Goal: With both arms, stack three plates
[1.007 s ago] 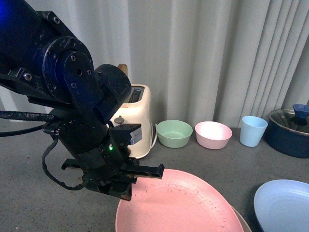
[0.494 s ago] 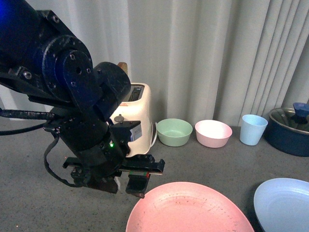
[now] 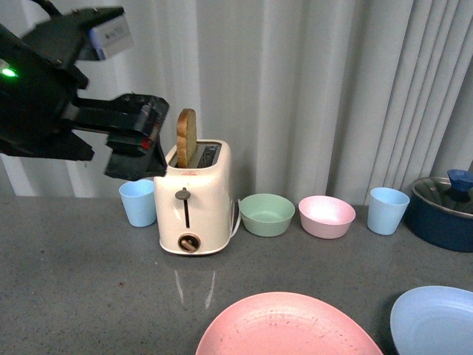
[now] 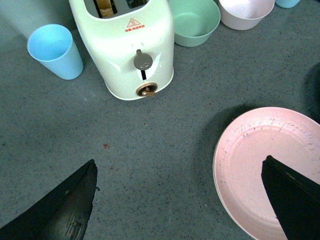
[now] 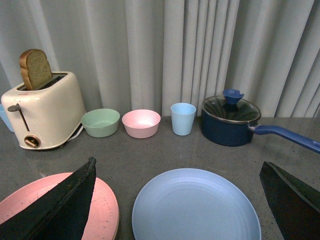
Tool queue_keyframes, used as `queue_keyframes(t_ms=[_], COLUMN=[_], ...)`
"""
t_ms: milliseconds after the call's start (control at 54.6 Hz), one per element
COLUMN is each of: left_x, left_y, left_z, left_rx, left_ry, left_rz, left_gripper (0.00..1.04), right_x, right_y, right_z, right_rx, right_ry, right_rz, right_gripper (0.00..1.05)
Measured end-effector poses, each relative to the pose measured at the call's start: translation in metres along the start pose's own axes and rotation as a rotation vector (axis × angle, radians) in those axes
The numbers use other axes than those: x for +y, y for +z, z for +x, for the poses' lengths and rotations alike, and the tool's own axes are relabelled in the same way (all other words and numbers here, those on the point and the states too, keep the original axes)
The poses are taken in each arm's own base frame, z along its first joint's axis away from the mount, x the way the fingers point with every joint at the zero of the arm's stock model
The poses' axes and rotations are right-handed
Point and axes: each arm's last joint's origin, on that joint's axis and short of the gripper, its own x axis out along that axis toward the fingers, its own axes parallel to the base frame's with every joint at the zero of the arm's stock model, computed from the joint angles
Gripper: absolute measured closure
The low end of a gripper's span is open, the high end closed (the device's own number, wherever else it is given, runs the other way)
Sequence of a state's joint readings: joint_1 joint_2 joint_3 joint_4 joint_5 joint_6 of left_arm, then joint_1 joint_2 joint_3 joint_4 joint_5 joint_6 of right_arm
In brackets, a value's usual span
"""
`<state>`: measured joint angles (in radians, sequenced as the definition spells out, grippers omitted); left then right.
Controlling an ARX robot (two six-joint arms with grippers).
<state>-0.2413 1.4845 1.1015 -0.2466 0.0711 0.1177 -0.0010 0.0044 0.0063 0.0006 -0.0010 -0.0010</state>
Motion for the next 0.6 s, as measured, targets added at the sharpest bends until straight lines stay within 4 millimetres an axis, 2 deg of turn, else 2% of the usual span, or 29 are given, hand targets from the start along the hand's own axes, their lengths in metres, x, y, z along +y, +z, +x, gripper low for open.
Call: queue_keyframes(t_ms=[183,220,293,329,439,604], left_x=[-0.005,-0.004,-0.002,-0.002,0.000,0.001], left_y=[-0.012,-0.021,-0.040,-0.060,-0.093,-0.128], left_z=[-0.052,-0.062,-0.079,-0.093,-0.102,-0.096], left_rx=[-0.105,-0.272,-0.481,-0.586,-0.632,-0.589], left_ry=[0.038,0.195,0.316,0.336,0.342,0.330], left_rz=[0.045,-0.003,-0.088,-0.126,-0.150,-0.155], left_gripper=[0.09,0.17,0.30,0.40,0.62,0.90], right_x=[0.000,0.000,0.000,0.000,0.000,0.000], right_y=[0.000,0.000,0.000,0.000,0.000,0.000], right_z=[0.000,0.000,0.000,0.000,0.000,0.000], right_rx=[0.000,0.000,0.000,0.000,0.000,0.000], right_ry=[0.000,0.000,0.000,0.000,0.002,0.000], right_rz=[0.000,0.000,0.000,0.000,0.000,0.000], right_gripper=[0.07,0.07,0.07,0.07,0.07,0.07])
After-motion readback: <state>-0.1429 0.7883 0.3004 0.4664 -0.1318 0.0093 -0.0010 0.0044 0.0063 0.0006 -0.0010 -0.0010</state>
